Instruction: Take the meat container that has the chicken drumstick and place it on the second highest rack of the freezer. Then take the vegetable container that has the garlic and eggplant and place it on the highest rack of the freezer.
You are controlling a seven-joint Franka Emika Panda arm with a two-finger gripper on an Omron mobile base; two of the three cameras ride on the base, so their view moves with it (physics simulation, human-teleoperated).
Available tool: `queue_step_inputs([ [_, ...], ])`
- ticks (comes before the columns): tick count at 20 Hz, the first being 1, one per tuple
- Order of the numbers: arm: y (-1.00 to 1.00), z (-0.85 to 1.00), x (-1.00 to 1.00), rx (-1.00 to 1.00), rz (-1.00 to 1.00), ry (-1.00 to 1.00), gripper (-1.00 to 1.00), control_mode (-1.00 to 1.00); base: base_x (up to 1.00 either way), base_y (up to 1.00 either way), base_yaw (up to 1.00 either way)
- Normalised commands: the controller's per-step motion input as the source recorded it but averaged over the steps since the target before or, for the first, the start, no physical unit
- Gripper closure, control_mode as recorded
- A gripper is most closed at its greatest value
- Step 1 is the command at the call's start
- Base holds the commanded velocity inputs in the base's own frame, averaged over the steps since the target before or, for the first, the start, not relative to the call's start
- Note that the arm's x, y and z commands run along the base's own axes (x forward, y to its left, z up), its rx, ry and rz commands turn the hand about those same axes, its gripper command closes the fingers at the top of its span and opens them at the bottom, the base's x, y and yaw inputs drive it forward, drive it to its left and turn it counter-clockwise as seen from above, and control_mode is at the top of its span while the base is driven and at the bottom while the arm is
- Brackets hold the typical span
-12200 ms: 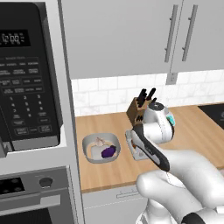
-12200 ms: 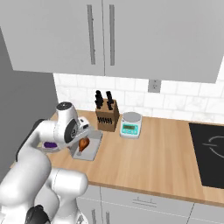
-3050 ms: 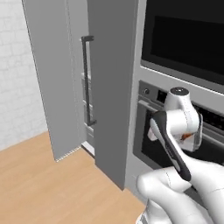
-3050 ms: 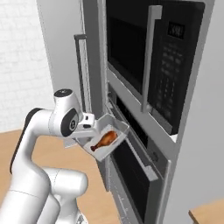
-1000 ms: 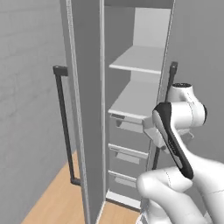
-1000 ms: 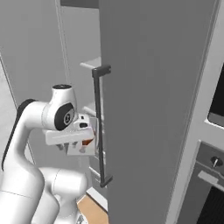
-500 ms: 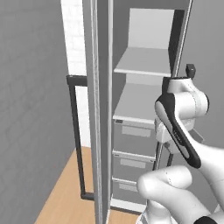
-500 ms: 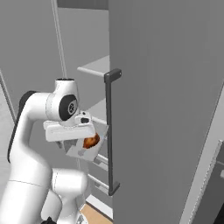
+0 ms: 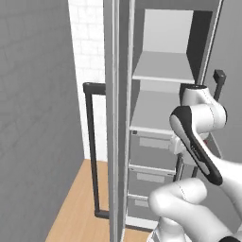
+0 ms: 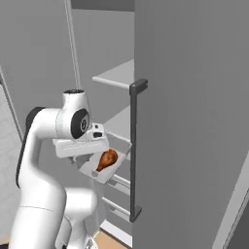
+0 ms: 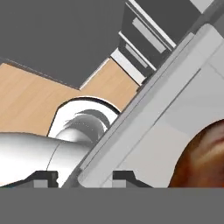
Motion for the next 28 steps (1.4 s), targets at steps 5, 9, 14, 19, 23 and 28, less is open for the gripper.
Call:
queue_step_inputs([
  [5, 0.00, 0.00, 0.00, 0.00, 0.00, 0.00, 1.00, 1.00, 0.04, 0.55, -0.04],
  [9, 0.00, 0.00, 0.00, 0.00, 0.00, 0.00, 1.00, 1.00, 0.03, 0.38, -0.01],
  [14, 0.00, 0.00, 0.00, 0.00, 0.00, 0.00, 1.00, 1.00, 0.00, 0.12, 0.00],
  [19, 0.00, 0.00, 0.00, 0.00, 0.00, 0.00, 1.00, 1.00, 0.00, 0.00, 0.00],
  [23, 0.00, 0.11, 0.00, 0.00, 0.00, 0.00, 1.00, -1.00, 0.00, 0.00, 0.00],
  [28, 0.00, 0.69, 0.00, -0.03, -0.03, -0.08, 1.00, -1.00, 0.00, 0.00, 0.00],
])
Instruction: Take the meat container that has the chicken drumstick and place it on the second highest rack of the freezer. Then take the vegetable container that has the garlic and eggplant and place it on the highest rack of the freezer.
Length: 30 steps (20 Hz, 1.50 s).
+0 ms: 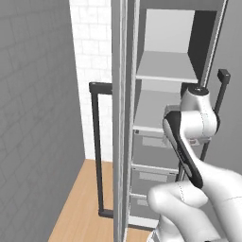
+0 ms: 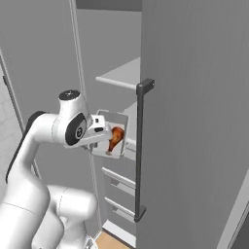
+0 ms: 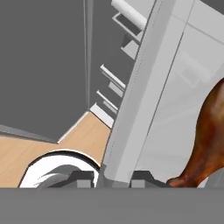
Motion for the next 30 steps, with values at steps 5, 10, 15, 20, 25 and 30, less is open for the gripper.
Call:
queue_step_inputs([
  [5, 0.00, 0.72, 0.04, -0.03, -0.04, -0.22, 1.00, -1.00, 0.00, 0.00, 0.00],
  [10, 0.00, -0.24, 0.53, -0.01, 0.00, -0.09, 1.00, -1.00, 0.00, 0.00, 0.00],
  [15, 0.00, -0.39, 0.82, 0.00, 0.09, -0.04, 1.00, -1.00, 0.00, 0.00, 0.00],
  [20, -0.31, -0.23, 0.36, 0.00, 0.24, 0.03, 1.00, -1.00, 0.00, 0.00, 0.00],
  [25, -0.27, -0.36, 0.32, -0.06, 0.12, 0.00, 1.00, -1.00, 0.00, 0.00, 0.00],
  [30, -0.05, -0.40, 0.22, -0.19, 0.01, -0.05, 1.00, -1.00, 0.00, 0.00, 0.00],
])
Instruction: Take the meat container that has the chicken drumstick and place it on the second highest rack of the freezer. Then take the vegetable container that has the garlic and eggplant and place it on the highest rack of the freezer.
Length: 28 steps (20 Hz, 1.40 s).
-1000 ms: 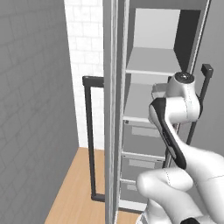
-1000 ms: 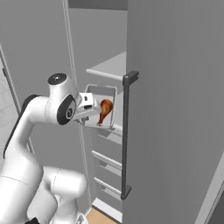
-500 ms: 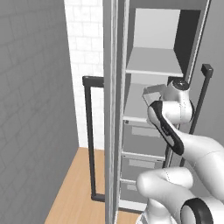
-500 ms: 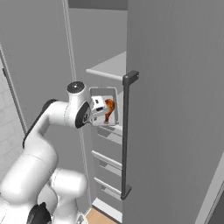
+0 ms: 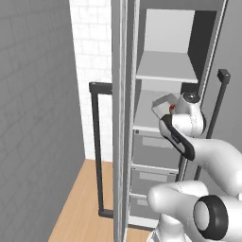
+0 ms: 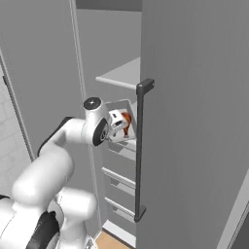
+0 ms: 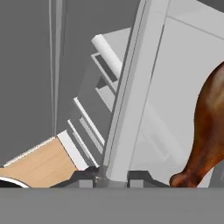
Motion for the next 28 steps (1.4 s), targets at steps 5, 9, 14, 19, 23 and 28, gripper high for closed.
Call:
queue_step_inputs([
  [5, -0.09, -0.21, 0.43, -0.14, 0.00, -0.04, 1.00, -1.00, 0.00, 0.00, 0.00],
  [9, -0.42, -0.03, 0.45, -0.03, 0.04, -0.01, 1.00, -1.00, 0.00, 0.00, 0.00],
  [14, -0.44, -0.05, 0.50, -0.03, 0.02, 0.00, 1.00, -1.00, 0.00, 0.00, 0.00],
  [19, -0.07, -0.27, 0.44, -0.14, 0.01, -0.05, 1.00, -1.00, 0.00, 0.00, 0.00],
  [23, -0.22, -0.02, 0.50, -0.04, 0.00, -0.06, 1.00, -1.00, 0.00, 0.00, 0.00],
  [28, -0.38, 0.00, 0.51, 0.00, 0.01, -0.07, 1.00, -1.00, 0.00, 0.00, 0.00],
])
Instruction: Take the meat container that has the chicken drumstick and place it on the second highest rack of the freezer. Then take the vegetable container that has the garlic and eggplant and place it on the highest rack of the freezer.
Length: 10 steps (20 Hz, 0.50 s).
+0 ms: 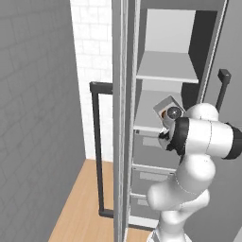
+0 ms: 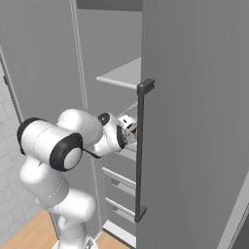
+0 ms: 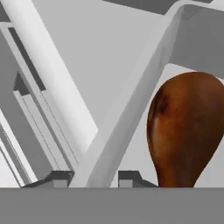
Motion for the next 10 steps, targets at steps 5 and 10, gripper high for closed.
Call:
queue_step_inputs([
  [5, -0.04, 0.00, 0.82, 0.00, 0.01, -0.04, 1.00, -1.00, 0.00, 0.00, 0.00],
  [10, -0.23, 0.00, 0.62, 0.00, 0.05, 0.00, 1.00, -1.00, 0.00, 0.00, 0.00],
])
